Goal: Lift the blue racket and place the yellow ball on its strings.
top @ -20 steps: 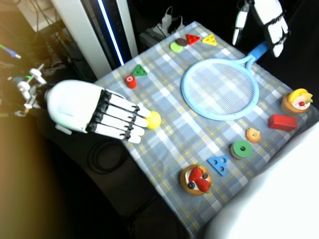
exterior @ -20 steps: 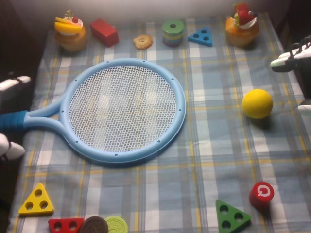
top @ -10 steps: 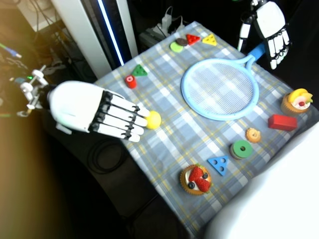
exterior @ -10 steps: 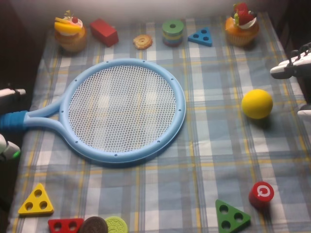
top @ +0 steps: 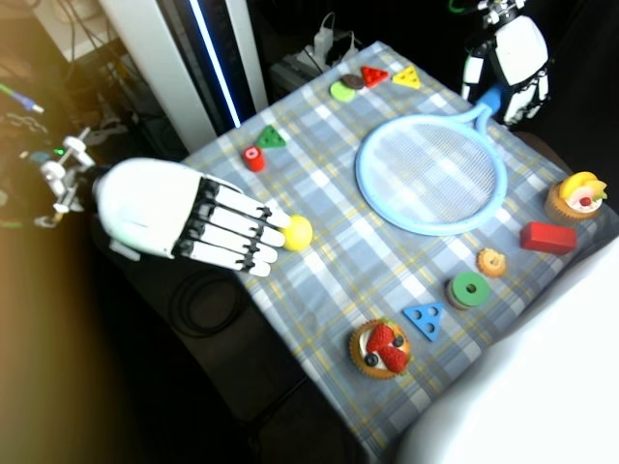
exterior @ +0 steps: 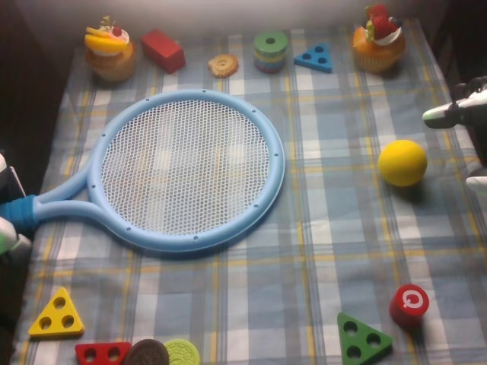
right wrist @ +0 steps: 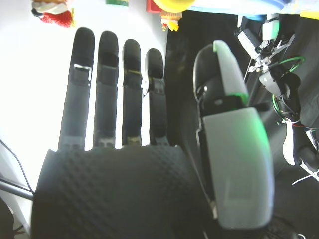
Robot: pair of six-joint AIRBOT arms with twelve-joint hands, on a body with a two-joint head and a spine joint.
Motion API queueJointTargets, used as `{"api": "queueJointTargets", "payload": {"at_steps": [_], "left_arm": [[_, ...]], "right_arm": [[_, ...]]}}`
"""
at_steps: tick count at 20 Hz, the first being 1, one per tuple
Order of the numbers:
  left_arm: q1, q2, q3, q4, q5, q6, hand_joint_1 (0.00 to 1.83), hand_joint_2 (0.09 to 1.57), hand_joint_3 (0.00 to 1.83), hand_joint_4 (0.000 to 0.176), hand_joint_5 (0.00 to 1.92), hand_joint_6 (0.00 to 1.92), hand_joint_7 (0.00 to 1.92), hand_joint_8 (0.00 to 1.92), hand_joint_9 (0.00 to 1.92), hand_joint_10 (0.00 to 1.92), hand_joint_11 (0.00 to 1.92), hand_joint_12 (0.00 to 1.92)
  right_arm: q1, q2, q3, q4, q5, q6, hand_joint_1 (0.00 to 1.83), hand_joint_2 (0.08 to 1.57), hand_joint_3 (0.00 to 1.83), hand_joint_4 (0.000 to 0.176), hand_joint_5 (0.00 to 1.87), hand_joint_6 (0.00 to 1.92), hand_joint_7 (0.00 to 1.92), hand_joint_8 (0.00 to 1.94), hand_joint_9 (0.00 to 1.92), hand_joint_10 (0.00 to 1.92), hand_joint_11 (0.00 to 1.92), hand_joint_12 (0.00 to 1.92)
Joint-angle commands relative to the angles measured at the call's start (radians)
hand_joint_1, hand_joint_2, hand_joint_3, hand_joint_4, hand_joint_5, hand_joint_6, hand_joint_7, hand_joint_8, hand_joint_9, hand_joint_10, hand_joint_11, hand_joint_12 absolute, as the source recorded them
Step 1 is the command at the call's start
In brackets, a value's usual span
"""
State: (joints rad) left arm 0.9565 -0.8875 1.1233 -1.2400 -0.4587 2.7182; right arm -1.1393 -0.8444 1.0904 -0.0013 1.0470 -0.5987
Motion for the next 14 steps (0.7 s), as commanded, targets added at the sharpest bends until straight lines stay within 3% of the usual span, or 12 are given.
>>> {"api": "queueJointTargets", "payload": {"at_steps": [1, 2, 3, 4, 5, 6, 7, 8, 9, 10, 12, 14], "left_arm": [[-0.008, 0.003, -0.001, 0.020, -0.080, 0.002, 1.12, 0.96, 0.00, 0.145, 1.45, 0.11, 1.34, 0.29, 0.89, 0.66, 0.31, 1.38], [-0.006, 0.012, -0.012, 0.024, -0.093, -0.004, 1.11, 0.96, 0.00, 0.175, 1.47, 0.07, 1.11, 1.07, 0.78, 1.31, 0.39, 1.59], [-0.005, 0.018, -0.018, 0.028, -0.099, -0.010, 1.11, 0.96, 0.00, 0.175, 1.47, 0.07, 1.11, 1.07, 0.78, 1.31, 0.39, 1.59], [-0.001, 0.031, -0.032, 0.045, -0.115, -0.033, 1.11, 0.96, 0.00, 0.176, 1.48, 0.08, 1.04, 1.51, 0.76, 1.72, 0.49, 1.85], [0.007, 0.049, -0.050, 0.067, -0.133, -0.073, 0.80, 1.09, 0.00, 0.010, 1.18, 0.82, 0.97, 1.58, 0.79, 1.76, 0.47, 1.85], [0.016, 0.069, -0.072, 0.092, -0.155, -0.115, 0.81, 1.13, 0.00, 0.088, 1.01, 1.70, 0.97, 1.85, 0.87, 1.89, 0.62, 1.91], [0.030, 0.088, -0.095, 0.130, -0.179, -0.172, 0.99, 1.14, 0.00, 0.124, 1.03, 1.88, 1.00, 1.91, 0.95, 1.91, 0.77, 1.92], [0.045, 0.113, -0.123, 0.177, -0.212, -0.250, 1.39, 1.19, 0.01, 0.141, 1.02, 1.91, 1.00, 1.92, 0.99, 1.92, 0.86, 1.92], [0.058, 0.135, -0.148, 0.221, -0.238, -0.315, 1.55, 1.22, 0.02, 0.166, 0.98, 1.92, 1.03, 1.92, 1.11, 1.92, 1.09, 1.92], [0.066, 0.152, -0.169, 0.256, -0.259, -0.359, 1.43, 1.30, 0.03, 0.174, 1.05, 1.92, 1.20, 1.92, 1.37, 1.92, 1.44, 1.92], [0.083, 0.188, -0.208, 0.339, -0.306, -0.480, 1.58, 1.27, 0.00, 0.176, 0.98, 1.92, 1.24, 1.92, 1.47, 1.92, 1.47, 1.92], [0.102, 0.225, -0.248, 0.422, -0.373, -0.613, 1.70, 1.23, 0.00, 0.176, 1.05, 1.92, 1.32, 1.92, 1.56, 1.92, 1.38, 1.92]], "right_arm": [[0.005, 0.000, 0.005, 0.023, 0.122, 0.012, 0.86, 1.18, 0.00, 0.000, 0.63, 0.00, 0.72, 0.00, 0.74, 0.01, 0.53, 0.46], [0.003, 0.000, 0.005, 0.025, 0.122, 0.013, 0.87, 1.19, 0.00, 0.000, 0.63, 0.00, 0.73, 0.00, 0.75, 0.00, 0.52, 0.51], [0.003, 0.000, 0.005, 0.026, 0.122, 0.013, 0.87, 1.19, 0.00, 0.000, 0.63, 0.00, 0.73, 0.00, 0.75, 0.00, 0.52, 0.51], [0.002, 0.000, 0.005, 0.027, 0.122, 0.013, 0.86, 1.19, 0.00, 0.000, 0.64, 0.00, 0.74, 0.00, 0.76, 0.00, 0.53, 0.52], [0.002, 0.000, 0.005, 0.028, 0.122, 0.014, 0.86, 1.19, 0.00, 0.000, 0.64, 0.00, 0.74, 0.00, 0.75, 0.00, 0.52, 0.52], [0.001, 0.000, 0.004, 0.029, 0.122, 0.014, 0.84, 1.19, 0.00, 0.000, 0.64, 0.00, 0.74, 0.00, 0.76, 0.00, 0.53, 0.53], [0.000, 0.000, 0.004, 0.031, 0.123, 0.014, 0.83, 1.19, 0.00, 0.000, 0.65, 0.00, 0.74, 0.00, 0.76, 0.00, 0.54, 0.53], [-0.001, 0.000, 0.004, 0.032, 0.123, 0.014, 0.86, 1.19, 0.00, 0.000, 0.64, 0.00, 0.75, 0.00, 0.76, 0.01, 0.54, 0.53], [-0.001, 0.000, 0.004, 0.034, 0.123, 0.015, 0.86, 1.19, 0.00, 0.000, 0.64, 0.00, 0.75, 0.00, 0.78, 0.01, 0.56, 0.54], [-0.001, -0.001, 0.004, 0.035, 0.123, 0.015, 0.87, 1.18, 0.00, 0.000, 0.65, 0.00, 0.75, 0.00, 0.78, 0.01, 0.56, 0.55], [-0.001, -0.001, 0.005, 0.036, 0.125, 0.015, 0.85, 1.18, 0.00, 0.000, 0.65, 0.00, 0.77, 0.01, 0.80, 0.01, 0.58, 0.55], [-0.001, -0.002, 0.005, 0.039, 0.129, 0.015, 0.84, 1.19, 0.00, 0.000, 0.66, 0.00, 0.77, 0.00, 0.79, 0.00, 0.59, 0.49]]}}
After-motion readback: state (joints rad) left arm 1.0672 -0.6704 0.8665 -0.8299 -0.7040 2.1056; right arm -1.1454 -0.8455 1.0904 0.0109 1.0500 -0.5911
